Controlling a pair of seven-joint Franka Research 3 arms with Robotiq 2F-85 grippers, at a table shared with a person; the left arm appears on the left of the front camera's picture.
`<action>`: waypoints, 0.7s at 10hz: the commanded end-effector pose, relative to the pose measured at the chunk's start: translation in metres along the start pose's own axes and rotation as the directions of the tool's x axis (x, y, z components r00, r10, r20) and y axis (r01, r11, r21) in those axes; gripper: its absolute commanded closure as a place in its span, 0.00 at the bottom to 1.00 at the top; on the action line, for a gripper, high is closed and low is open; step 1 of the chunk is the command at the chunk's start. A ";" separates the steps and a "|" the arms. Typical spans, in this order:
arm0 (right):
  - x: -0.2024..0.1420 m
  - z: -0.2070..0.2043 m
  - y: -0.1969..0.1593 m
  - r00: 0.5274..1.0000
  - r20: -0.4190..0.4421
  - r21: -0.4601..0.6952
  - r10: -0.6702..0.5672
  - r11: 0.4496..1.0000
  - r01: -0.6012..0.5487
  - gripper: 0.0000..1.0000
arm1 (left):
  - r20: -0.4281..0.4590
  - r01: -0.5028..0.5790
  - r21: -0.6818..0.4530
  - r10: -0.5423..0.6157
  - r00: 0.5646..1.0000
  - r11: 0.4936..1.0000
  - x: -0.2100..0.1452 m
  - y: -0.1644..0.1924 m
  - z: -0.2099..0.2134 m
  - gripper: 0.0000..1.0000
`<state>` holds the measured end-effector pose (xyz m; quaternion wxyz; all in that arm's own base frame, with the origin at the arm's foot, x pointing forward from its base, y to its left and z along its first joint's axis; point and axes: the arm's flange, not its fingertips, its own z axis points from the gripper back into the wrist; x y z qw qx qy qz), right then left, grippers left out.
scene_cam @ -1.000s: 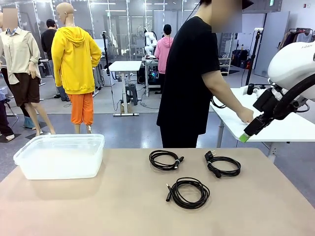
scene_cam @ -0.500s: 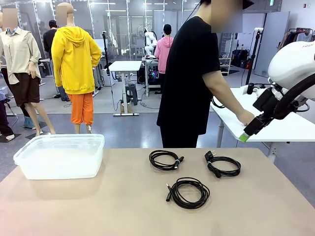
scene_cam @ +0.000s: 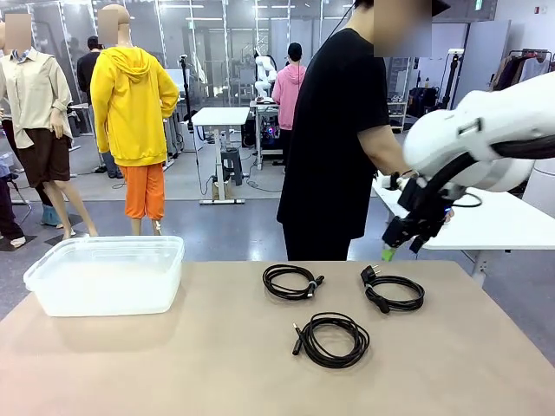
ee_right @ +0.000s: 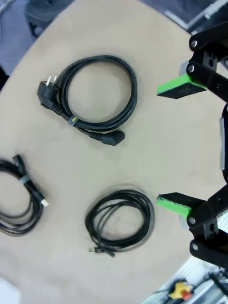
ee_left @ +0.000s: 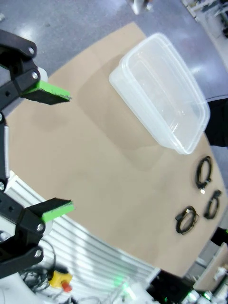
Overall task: Organize and store the cables.
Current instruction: Place the Power Cable into the Organizing box.
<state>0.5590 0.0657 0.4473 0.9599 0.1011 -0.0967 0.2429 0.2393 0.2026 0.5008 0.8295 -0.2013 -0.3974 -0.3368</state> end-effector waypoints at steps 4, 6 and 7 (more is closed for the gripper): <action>0.060 -0.093 0.003 0.956 -0.089 -0.049 -0.281 0.959 0.278 0.00 | 0.014 0.015 -0.014 -0.015 1.000 1.000 0.000 0.000 0.002 0.00; 0.067 -0.117 -0.003 0.926 -0.051 -0.085 -0.374 0.925 0.369 0.00 | 0.014 0.015 -0.014 -0.015 1.000 1.000 0.000 0.000 0.002 0.00; 0.068 -0.124 -0.004 0.918 -0.044 -0.084 -0.393 0.918 0.389 0.00 | 0.014 0.015 -0.014 -0.015 1.000 1.000 0.000 0.000 0.002 0.00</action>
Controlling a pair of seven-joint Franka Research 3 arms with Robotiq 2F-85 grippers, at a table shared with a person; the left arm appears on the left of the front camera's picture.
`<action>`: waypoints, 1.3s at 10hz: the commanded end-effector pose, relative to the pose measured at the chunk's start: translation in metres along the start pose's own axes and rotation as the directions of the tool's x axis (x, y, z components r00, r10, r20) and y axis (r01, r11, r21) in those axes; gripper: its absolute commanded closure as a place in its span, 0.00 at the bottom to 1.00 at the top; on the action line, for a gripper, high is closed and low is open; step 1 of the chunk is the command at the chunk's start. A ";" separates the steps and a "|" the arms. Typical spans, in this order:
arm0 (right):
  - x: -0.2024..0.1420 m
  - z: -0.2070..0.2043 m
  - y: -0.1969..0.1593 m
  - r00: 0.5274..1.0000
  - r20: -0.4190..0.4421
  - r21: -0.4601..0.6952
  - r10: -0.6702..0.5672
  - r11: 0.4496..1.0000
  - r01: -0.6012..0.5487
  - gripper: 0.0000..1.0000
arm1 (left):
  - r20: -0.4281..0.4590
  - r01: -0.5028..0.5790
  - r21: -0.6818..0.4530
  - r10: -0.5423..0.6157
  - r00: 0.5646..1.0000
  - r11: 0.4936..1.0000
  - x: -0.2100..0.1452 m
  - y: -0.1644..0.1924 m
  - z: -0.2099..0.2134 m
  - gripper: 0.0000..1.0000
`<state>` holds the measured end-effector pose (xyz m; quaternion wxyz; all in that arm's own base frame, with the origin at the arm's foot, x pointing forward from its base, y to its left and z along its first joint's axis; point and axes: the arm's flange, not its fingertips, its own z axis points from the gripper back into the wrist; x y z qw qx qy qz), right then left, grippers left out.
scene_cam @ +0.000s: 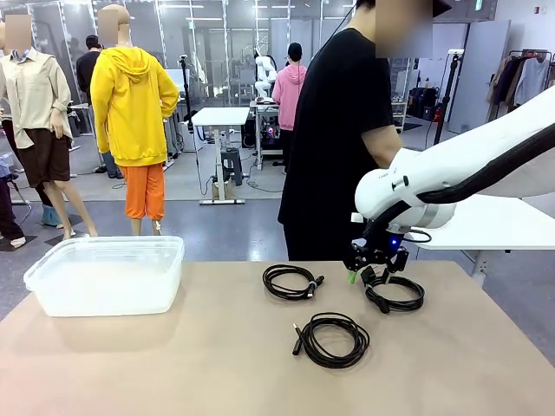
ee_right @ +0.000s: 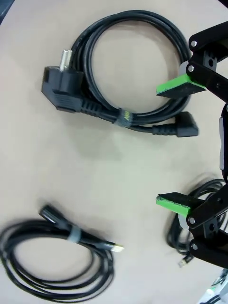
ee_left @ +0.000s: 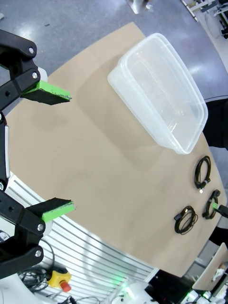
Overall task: Organize and store the cables.
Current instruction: Place the Power Cable into the Organizing box.
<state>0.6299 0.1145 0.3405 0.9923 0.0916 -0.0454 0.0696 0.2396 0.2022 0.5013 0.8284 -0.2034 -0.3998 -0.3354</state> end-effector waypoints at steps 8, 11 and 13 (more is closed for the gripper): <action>0.027 -0.046 -0.002 0.994 -0.025 -0.108 -0.107 0.989 0.104 0.38 | 0.007 0.017 -0.013 -0.017 1.000 1.000 -0.001 0.000 0.002 0.00; 0.027 -0.047 -0.003 0.993 -0.014 -0.130 -0.114 0.985 0.111 1.00 | 0.007 0.017 -0.013 -0.017 1.000 1.000 -0.001 0.000 0.002 0.00; 0.027 -0.049 -0.003 0.993 -0.023 -0.148 -0.118 0.982 0.114 1.00 | 0.007 0.017 -0.013 -0.017 1.000 1.000 -0.001 0.000 0.002 0.00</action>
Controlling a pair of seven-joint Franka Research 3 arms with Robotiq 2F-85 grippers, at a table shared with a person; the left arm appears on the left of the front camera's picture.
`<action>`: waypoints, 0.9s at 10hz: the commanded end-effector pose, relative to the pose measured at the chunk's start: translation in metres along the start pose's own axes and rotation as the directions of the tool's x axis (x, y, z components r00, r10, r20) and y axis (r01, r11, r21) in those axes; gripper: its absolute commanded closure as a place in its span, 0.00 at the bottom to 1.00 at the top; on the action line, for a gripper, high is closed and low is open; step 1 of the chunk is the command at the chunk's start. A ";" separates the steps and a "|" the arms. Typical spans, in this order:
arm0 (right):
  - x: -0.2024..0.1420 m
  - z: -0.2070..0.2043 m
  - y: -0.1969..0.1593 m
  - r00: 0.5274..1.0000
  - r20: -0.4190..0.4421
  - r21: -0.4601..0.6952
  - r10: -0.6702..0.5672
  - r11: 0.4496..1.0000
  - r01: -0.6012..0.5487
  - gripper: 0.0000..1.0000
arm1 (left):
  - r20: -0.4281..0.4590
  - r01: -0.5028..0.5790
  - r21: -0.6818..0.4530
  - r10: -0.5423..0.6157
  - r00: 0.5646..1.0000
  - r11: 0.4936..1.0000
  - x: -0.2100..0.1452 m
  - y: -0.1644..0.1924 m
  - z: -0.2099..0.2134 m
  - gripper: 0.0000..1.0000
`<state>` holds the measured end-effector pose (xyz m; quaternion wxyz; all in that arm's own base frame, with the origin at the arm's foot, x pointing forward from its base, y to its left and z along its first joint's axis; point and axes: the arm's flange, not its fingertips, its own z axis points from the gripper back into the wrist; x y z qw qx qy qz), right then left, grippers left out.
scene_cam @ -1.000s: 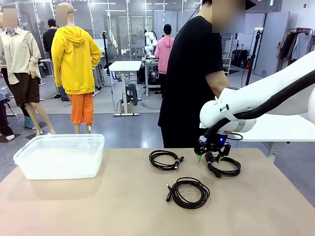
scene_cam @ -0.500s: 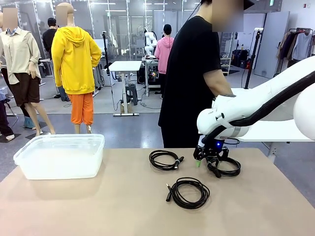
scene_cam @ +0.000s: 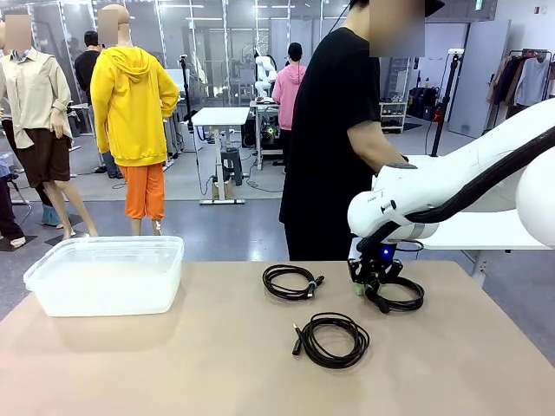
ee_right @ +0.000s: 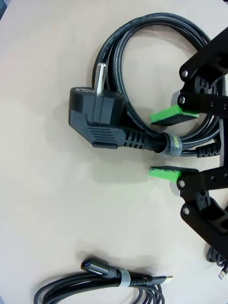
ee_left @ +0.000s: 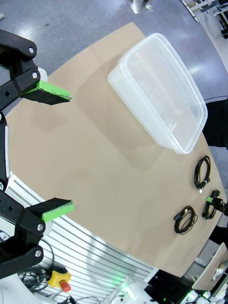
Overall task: Organize and store the cables.
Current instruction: Place the Power Cable into the Organizing box.
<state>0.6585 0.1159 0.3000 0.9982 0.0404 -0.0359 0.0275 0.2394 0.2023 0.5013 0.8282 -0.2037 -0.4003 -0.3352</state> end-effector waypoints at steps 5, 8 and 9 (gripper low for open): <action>-0.003 0.004 0.015 0.999 -0.008 -0.113 -0.039 0.993 0.038 1.00 | 0.006 0.017 -0.013 -0.017 1.000 1.000 -0.001 0.000 0.002 0.00; -0.001 0.002 0.010 1.000 0.000 -0.064 -0.004 0.998 0.004 1.00 | 0.006 0.017 -0.013 -0.017 1.000 1.000 -0.001 0.000 0.002 0.00; -0.001 0.002 0.010 1.000 0.000 -0.064 -0.004 0.998 0.004 1.00 | 0.006 0.017 -0.013 -0.017 1.000 1.000 -0.001 0.000 0.002 0.00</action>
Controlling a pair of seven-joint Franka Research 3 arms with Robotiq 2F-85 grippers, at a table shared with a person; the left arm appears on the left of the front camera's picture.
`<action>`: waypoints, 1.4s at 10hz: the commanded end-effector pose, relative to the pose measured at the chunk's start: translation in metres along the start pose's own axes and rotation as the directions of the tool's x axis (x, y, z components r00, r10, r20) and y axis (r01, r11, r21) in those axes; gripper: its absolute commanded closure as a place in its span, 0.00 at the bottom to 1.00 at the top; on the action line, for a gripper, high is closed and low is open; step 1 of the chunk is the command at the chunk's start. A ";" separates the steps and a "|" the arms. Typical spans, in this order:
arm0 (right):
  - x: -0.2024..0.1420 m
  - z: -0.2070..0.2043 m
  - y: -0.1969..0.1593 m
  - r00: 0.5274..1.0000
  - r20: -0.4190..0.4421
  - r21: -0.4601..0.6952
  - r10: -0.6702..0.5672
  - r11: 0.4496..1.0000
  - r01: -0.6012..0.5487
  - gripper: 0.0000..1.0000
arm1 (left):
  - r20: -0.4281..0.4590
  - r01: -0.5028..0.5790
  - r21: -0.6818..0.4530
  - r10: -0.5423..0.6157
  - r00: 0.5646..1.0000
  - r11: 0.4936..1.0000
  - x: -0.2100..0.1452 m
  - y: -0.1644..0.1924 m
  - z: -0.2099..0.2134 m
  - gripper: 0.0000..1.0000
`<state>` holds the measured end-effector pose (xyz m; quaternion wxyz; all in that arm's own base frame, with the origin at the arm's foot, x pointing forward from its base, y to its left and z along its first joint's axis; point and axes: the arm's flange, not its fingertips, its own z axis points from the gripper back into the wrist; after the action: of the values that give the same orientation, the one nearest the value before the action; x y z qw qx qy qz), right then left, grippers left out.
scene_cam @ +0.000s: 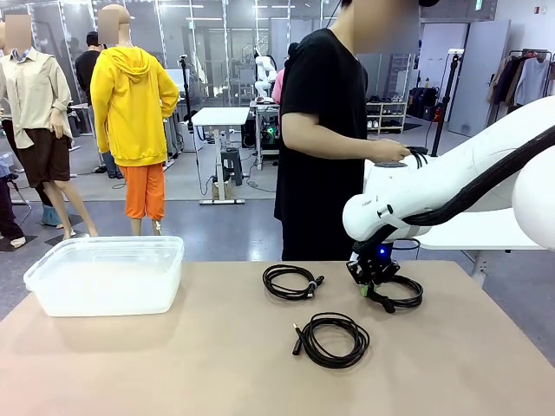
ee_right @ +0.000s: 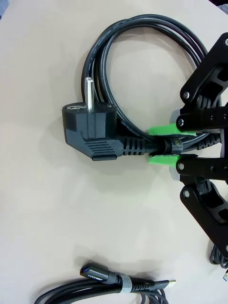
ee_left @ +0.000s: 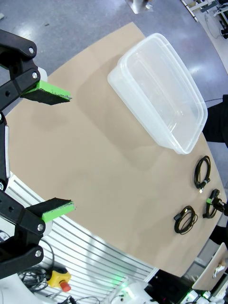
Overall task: Organize and store the cables.
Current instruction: Place the Power Cable into the Organizing box.
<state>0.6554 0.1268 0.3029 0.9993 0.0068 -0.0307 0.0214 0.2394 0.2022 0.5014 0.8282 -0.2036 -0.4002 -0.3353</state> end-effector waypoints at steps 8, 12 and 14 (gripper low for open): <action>-0.046 0.093 0.038 0.995 0.095 -0.054 0.003 0.999 0.002 0.81 | 0.006 0.017 -0.013 -0.017 1.000 1.000 -0.001 0.000 0.002 0.00; -0.102 0.135 0.105 0.986 0.161 -0.090 0.048 0.995 -0.034 0.81 | 0.006 0.017 -0.013 -0.017 1.000 1.000 -0.001 0.000 0.002 0.00; -0.115 0.150 0.150 0.971 0.207 -0.112 0.123 0.989 -0.101 0.81 | 0.006 0.017 -0.013 -0.017 1.000 1.000 -0.001 0.000 0.002 0.00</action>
<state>0.5282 0.2567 0.4458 0.9900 -0.0326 -0.1129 0.0786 0.2393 0.2023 0.5012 0.8291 -0.2030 -0.3990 -0.3349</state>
